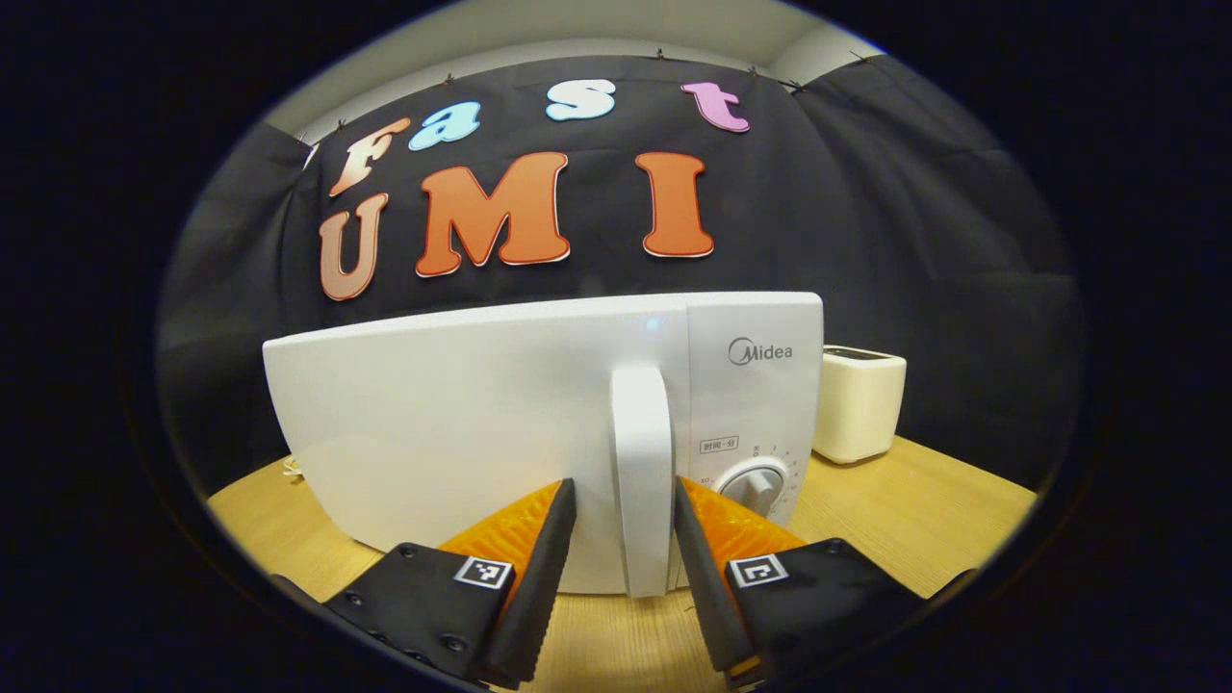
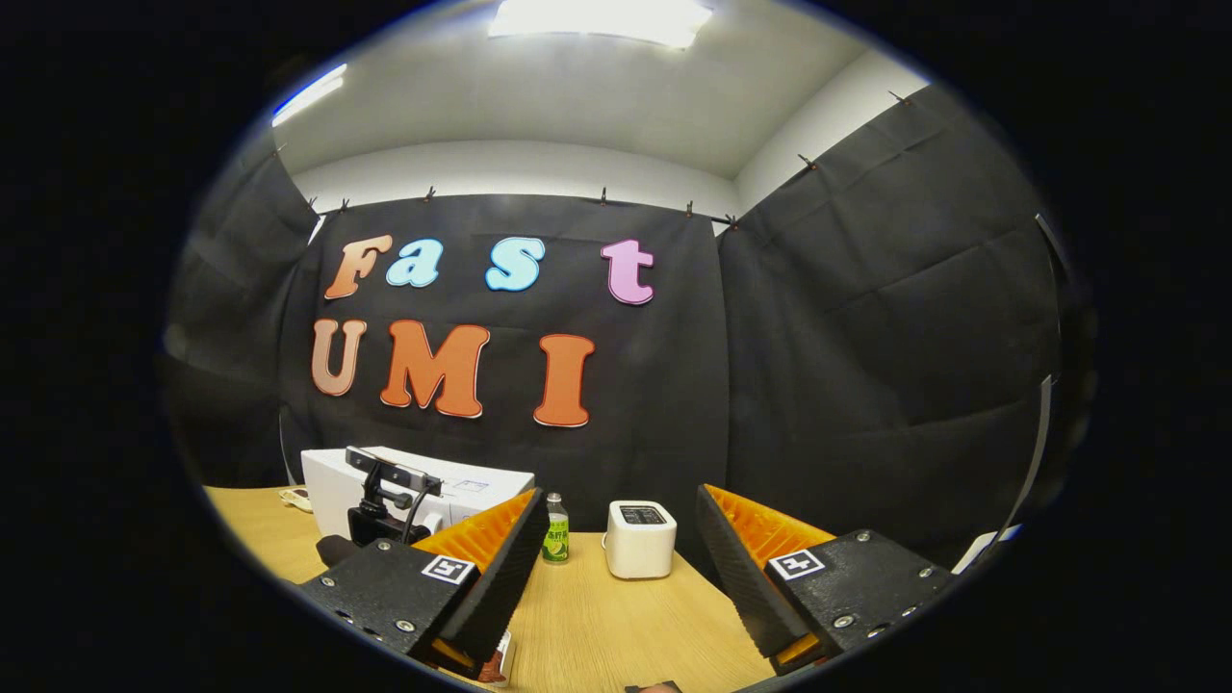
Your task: Open the microwave oven with the left hand, put the food in, and close the microwave oven.
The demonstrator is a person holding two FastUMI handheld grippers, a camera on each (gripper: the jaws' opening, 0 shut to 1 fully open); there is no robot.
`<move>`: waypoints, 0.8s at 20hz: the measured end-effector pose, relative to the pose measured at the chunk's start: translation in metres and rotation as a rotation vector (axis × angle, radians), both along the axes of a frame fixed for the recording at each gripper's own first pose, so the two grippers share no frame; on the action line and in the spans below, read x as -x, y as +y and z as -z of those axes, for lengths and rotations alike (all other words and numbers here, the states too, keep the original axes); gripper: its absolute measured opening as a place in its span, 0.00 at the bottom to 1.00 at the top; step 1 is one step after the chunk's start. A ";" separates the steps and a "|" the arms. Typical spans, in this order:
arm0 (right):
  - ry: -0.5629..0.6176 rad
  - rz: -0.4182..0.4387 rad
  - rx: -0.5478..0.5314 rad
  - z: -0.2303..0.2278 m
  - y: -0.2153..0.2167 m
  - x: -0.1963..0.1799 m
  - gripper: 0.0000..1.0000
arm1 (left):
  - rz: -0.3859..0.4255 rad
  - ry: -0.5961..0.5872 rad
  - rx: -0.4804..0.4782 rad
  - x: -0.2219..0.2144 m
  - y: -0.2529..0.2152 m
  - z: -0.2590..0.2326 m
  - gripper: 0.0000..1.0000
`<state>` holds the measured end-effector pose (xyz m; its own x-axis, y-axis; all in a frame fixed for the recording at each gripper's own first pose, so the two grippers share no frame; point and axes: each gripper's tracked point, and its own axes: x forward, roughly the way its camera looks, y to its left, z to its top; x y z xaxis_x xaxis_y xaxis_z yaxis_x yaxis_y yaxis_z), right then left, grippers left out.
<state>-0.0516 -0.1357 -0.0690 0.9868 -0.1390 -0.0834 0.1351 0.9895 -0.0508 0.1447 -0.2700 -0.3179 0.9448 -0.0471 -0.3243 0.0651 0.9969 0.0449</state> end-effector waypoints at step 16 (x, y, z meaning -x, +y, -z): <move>0.046 -0.022 -0.029 0.010 0.015 0.012 0.95 | 0.045 0.084 0.094 0.004 -0.008 0.003 0.13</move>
